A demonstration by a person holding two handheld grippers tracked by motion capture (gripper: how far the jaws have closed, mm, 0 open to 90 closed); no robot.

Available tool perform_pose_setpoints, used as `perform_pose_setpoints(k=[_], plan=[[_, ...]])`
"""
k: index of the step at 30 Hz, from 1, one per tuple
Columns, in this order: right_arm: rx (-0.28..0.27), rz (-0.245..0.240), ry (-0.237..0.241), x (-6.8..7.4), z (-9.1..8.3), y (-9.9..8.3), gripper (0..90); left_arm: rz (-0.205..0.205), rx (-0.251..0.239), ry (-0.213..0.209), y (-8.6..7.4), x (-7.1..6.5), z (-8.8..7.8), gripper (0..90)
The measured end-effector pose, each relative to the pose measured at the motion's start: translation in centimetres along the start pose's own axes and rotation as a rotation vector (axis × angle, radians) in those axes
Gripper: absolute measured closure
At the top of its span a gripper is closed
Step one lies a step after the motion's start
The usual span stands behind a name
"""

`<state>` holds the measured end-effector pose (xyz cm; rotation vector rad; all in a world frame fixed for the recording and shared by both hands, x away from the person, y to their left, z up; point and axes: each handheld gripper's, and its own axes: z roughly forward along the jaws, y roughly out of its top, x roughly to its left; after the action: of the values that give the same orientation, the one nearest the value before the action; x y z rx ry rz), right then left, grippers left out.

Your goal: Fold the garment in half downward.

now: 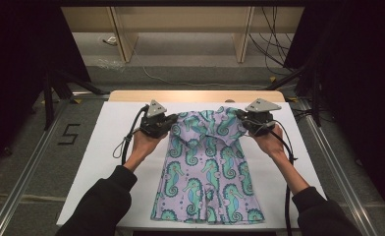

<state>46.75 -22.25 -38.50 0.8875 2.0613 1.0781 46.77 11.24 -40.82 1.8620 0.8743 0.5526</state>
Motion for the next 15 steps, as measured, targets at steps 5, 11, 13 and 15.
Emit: perform_pose_setpoints(k=[5, 11, 13, 15], plan=[[0.019, -0.010, 0.012, 0.7, -0.4, -1.3, 88.3, -0.003, 0.008, -0.017, -1.6, -0.8, -0.5, 85.8], [0.019, -0.015, 0.012, 1.6, -0.9, -1.9, 88.3, 0.000, 0.021, -0.025, -2.9, -1.2, -1.0, 85.8], [0.025, -0.030, 0.013, 1.9, -1.1, -2.3, 88.3, 0.004, 0.028, -0.032, -3.3, -1.4, -1.3, 85.7], [0.032, -0.031, 0.024, 2.2, -1.2, -2.5, 88.3, 0.002, 0.047, -0.061, -3.9, -1.7, -1.5, 85.6]])
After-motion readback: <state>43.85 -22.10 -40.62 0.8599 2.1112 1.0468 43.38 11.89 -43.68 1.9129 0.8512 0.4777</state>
